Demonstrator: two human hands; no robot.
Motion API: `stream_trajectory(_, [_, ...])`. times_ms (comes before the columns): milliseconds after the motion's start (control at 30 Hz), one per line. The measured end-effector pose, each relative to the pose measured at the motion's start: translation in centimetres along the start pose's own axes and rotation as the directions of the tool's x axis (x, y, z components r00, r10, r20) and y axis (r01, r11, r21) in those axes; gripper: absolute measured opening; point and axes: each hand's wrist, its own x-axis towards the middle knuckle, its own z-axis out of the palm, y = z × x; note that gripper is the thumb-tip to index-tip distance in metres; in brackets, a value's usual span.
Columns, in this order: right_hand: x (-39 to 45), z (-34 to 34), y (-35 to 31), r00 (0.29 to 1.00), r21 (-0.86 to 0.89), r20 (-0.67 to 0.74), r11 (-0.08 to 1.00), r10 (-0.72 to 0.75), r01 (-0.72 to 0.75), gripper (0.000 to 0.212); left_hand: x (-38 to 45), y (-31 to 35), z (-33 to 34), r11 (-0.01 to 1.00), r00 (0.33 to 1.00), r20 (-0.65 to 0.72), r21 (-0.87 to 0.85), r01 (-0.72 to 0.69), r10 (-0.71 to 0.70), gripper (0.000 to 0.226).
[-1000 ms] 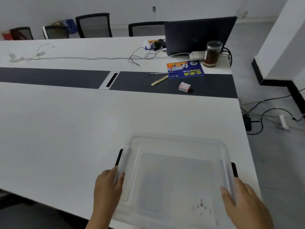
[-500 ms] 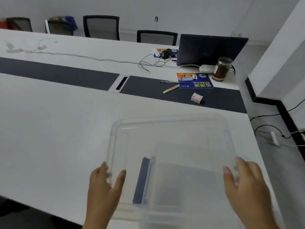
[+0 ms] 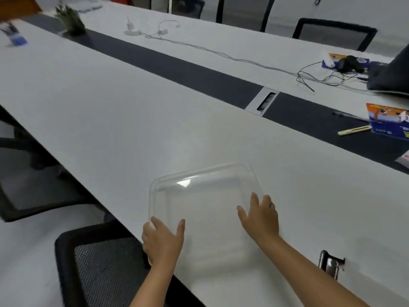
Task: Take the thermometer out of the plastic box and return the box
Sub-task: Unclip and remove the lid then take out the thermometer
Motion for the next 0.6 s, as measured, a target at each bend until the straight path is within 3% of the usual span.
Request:
stream_trajectory(100, [1.1, 3.6, 0.2, 0.998, -0.028, 0.052, 0.999, 0.023, -0.022, 0.045, 1.2, -0.8, 1.4, 0.999, 1.000, -0.020, 0.034, 0.003, -0.002, 0.081])
stream_trajectory(333, [1.2, 6.1, 0.1, 0.993, -0.095, 0.106, 0.995, 0.054, -0.044, 0.055, 0.9, -1.1, 3.4, 0.998, 0.999, -0.031, 0.055, -0.027, 0.029, 0.075])
stream_trajectory(500, [0.7, 2.7, 0.1, 0.984, -0.037, 0.157, 0.996, 0.081, -0.076, 0.053, 0.7, -0.6, 3.1, 0.998, 1.000, 0.025, 0.061, -0.014, 0.013, 0.070])
stream_trajectory(600, [2.1, -0.9, 2.6, 0.987, 0.077, 0.157, 0.996, 0.024, -0.037, 0.053, -0.9, 2.5, 3.6, 0.991, 0.990, 0.026, 0.002, -0.137, 0.137, 0.062])
